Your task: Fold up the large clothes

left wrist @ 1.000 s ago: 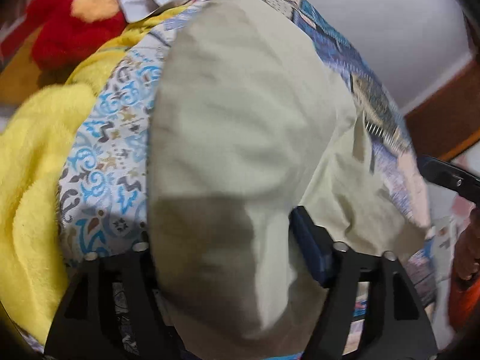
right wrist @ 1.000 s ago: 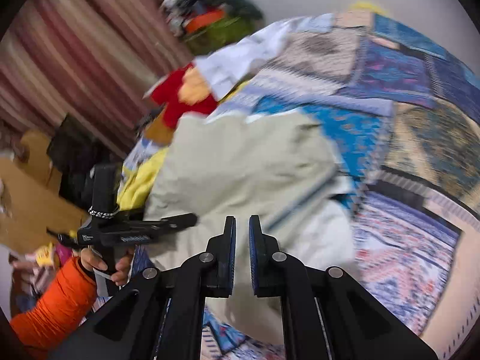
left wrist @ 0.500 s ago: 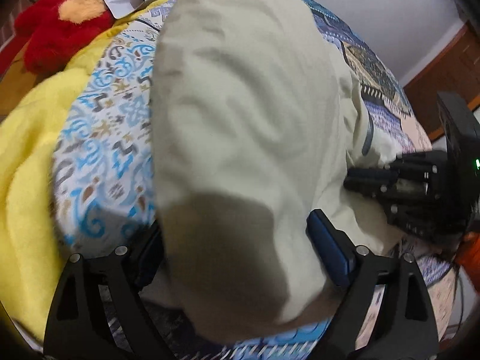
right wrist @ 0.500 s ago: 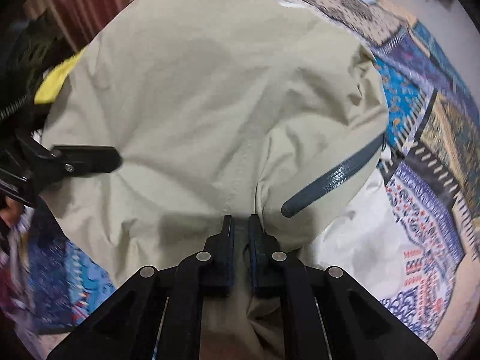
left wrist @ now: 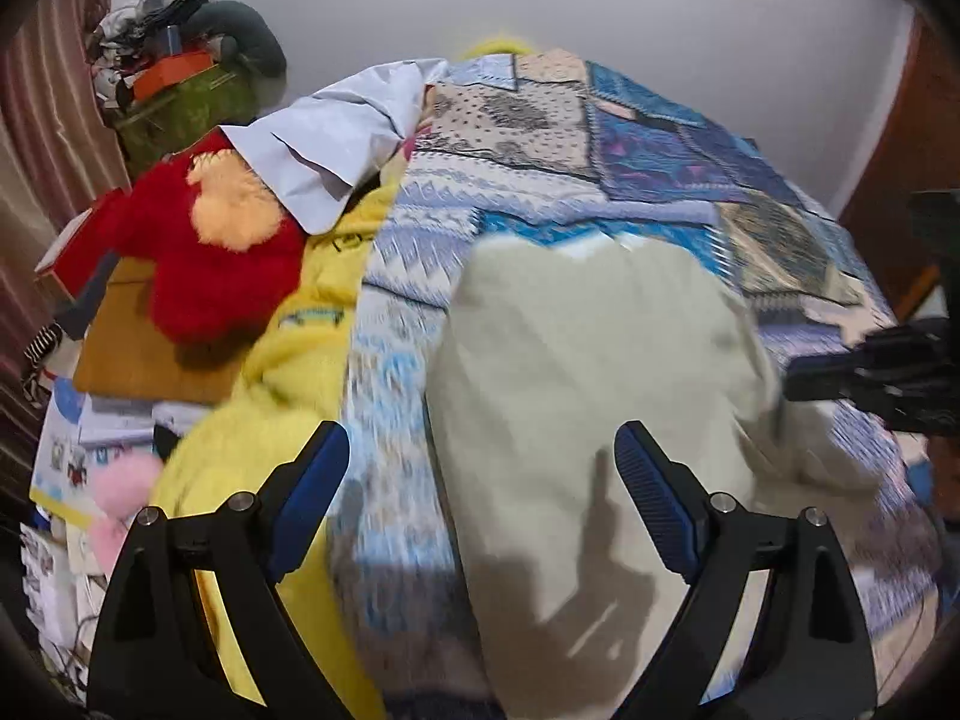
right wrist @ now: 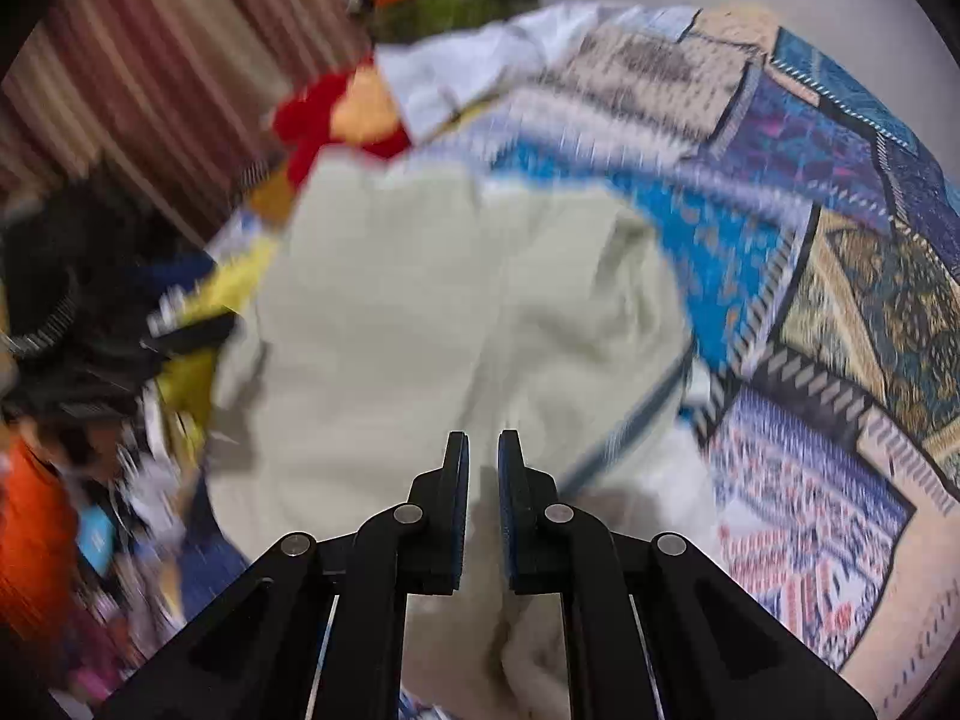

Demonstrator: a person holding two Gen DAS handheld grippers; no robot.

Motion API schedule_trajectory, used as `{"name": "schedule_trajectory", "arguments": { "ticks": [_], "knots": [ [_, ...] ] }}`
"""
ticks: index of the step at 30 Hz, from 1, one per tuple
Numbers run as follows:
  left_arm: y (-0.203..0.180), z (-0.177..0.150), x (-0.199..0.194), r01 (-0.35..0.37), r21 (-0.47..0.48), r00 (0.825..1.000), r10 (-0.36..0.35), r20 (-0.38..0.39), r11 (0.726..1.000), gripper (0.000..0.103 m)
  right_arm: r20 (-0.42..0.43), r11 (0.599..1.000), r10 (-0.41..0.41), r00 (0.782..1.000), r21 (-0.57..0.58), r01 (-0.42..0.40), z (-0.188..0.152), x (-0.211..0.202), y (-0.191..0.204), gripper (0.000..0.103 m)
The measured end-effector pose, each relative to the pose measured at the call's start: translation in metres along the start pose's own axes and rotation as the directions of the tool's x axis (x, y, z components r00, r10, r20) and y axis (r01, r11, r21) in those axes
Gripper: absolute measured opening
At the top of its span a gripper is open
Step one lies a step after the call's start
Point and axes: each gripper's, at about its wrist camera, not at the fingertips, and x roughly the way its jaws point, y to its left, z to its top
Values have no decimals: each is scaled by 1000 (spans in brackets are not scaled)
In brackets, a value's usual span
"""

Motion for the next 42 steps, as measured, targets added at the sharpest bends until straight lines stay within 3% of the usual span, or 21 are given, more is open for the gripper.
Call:
{"name": "schedule_trajectory", "arguments": {
  "ticks": [3,7,12,15,17,21,24,29,32,34,38,40,42],
  "knots": [
    [11,13,40,-31,-73,998,28,-47,997,102,-25,999,21,999,46,-20,12,21,-2,5],
    [33,7,72,26,-221,995,-46,-88,975,103,-167,999,4,986,50,4,6,86,-5,5],
    [30,-1,49,1,-236,997,-18,-70,972,101,-149,998,-2,989,59,11,1,73,-4,5],
    [13,1,17,-39,-182,999,32,-41,982,95,-64,998,-52,997,24,54,0,34,6,5],
    [0,1,-21,-47,-141,998,51,26,989,94,10,998,-62,998,15,61,1,2,13,5],
    [-25,3,-95,-28,-100,983,45,177,995,94,217,998,-63,974,18,61,-7,-85,33,5],
    [-49,1,-159,-27,-67,948,47,315,997,94,361,997,-73,930,-5,80,-17,-147,54,5],
    [-87,-25,-256,-28,-35,850,42,525,999,94,591,993,-60,804,-47,109,-54,-242,94,5],
    [-109,-50,-301,-29,-30,785,41,619,999,94,671,991,-43,740,-68,119,-83,-280,116,5],
    [-122,-65,-318,-42,-25,756,48,653,999,94,707,991,-23,706,-79,112,-105,-301,128,5],
    [-148,-95,-338,-93,-38,714,93,694,995,94,733,988,-27,680,-84,130,-143,-322,148,5],
    [-155,-108,-341,-99,-54,708,109,698,994,95,733,986,-45,679,-76,148,-158,-324,155,5],
    [-157,-116,-342,-101,-70,707,121,696,992,98,721,984,-63,691,-72,165,-173,-323,161,5]
  ]
}}
